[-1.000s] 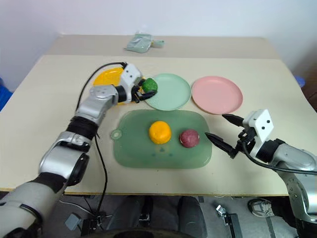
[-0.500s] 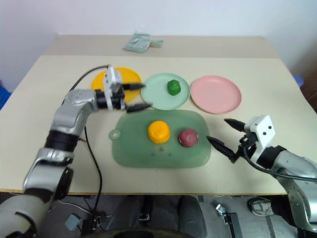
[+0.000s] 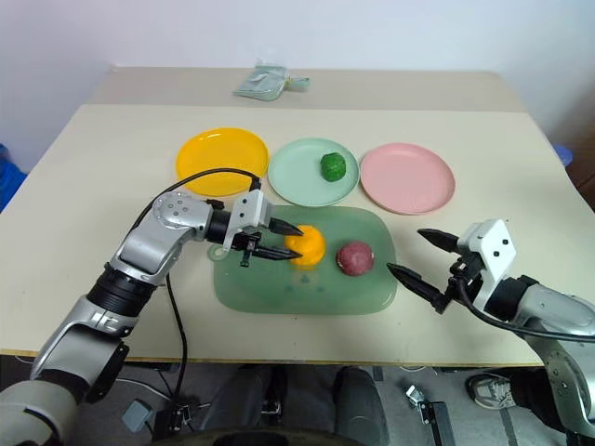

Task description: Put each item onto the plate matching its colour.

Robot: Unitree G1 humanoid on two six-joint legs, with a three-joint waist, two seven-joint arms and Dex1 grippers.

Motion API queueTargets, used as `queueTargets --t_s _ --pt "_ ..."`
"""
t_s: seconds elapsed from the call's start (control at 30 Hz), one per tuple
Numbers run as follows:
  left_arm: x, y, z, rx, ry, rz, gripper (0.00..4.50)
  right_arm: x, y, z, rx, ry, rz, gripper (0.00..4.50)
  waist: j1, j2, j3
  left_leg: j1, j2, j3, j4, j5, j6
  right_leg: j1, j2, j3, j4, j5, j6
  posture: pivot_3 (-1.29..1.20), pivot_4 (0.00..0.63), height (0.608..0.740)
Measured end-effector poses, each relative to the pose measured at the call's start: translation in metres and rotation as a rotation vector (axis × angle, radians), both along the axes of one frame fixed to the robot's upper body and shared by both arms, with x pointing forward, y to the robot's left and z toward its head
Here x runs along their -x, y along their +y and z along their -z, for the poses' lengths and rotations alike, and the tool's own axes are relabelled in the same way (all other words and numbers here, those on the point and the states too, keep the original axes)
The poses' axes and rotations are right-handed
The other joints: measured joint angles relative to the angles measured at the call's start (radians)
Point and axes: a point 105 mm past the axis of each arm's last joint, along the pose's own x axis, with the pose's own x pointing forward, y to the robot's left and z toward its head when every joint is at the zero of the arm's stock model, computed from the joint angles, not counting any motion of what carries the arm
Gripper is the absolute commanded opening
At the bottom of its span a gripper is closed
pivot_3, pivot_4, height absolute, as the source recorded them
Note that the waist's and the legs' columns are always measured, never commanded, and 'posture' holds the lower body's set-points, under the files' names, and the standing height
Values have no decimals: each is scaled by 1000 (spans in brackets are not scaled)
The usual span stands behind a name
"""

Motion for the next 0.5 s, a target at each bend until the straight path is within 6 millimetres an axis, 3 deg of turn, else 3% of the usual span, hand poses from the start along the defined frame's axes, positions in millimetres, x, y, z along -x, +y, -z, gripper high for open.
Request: queueTargets --t_s 0.1,0.27,0.47,0.5 --pt "-15 14 -7 82 46 -128 1782 -1 -1 -1 3 -7 9 4500 -2 0 0 -1 0 0 0 0 0 -1 0 0 0 0 0 0 150 740" --pt "-41 54 -43 309 76 -368 1782 -5 0 -5 6 -33 13 4500 -3 0 0 -1 0 0 0 0 0 -1 0 0 0 0 0 0 150 740" --pt "-32 57 -38 303 133 -364 4434 -10 5 -8 0 -56 -3 4500 -1 0 0 0 0 0 0 0 0 0 0 0 0 0 0 0 150 740" --pt "-29 53 -35 282 132 -342 4434 -11 6 -7 -1 -55 -4 4500 0 0 0 0 0 0 0 0 0 0 0 0 0 0 0 0 150 740"
